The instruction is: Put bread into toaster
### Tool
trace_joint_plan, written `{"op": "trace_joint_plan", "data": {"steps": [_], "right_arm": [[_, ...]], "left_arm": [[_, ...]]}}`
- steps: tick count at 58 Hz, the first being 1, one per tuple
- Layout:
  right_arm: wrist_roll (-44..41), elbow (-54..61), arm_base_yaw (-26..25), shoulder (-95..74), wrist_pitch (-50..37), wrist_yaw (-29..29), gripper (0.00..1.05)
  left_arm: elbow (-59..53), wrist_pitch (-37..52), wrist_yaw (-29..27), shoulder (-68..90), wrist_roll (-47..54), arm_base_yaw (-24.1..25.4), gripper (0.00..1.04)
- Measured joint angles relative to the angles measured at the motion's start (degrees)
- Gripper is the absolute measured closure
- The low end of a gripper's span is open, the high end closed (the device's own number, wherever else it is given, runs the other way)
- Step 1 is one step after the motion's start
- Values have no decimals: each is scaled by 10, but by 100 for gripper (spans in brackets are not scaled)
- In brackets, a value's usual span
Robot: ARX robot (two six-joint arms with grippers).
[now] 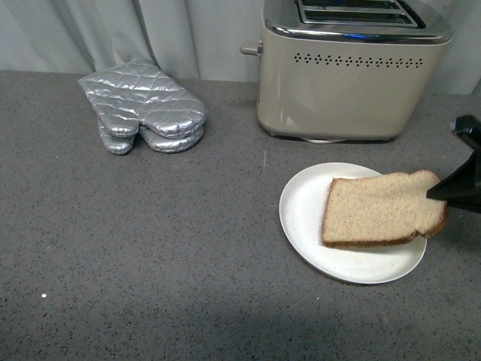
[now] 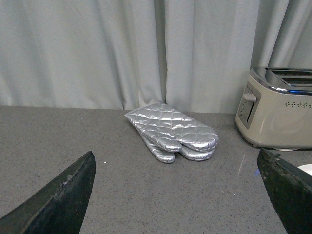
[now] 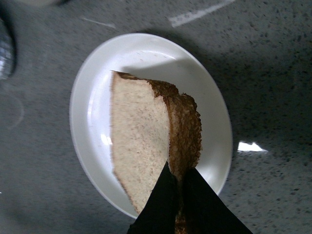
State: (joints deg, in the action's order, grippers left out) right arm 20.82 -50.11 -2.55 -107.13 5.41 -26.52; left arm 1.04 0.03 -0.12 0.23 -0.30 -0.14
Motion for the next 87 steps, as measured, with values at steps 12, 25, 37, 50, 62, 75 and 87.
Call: {"op": "trace_joint_plan", "data": {"steps": [12, 25, 37, 50, 62, 75, 87], "right_arm": [[180, 3, 27, 128, 2, -9, 104], [423, -59, 119, 219, -45, 142, 104], [527, -127, 155, 191, -57, 266, 104], [596, -191, 170, 128, -19, 352, 104], [639, -243, 177, 85, 16, 383, 104], [666, -266, 184, 56, 35, 397, 104], [680, -281, 184, 38, 52, 418, 104]], "left_arm": [[0, 0, 0, 0, 0, 0, 7], [0, 0, 0, 0, 0, 0, 7], [0, 0, 0, 0, 0, 0, 7], [0, 0, 0, 0, 0, 0, 7], [0, 0, 0, 0, 0, 0, 7], [0, 0, 0, 0, 0, 0, 7], [0, 0, 0, 0, 0, 0, 7]]}}
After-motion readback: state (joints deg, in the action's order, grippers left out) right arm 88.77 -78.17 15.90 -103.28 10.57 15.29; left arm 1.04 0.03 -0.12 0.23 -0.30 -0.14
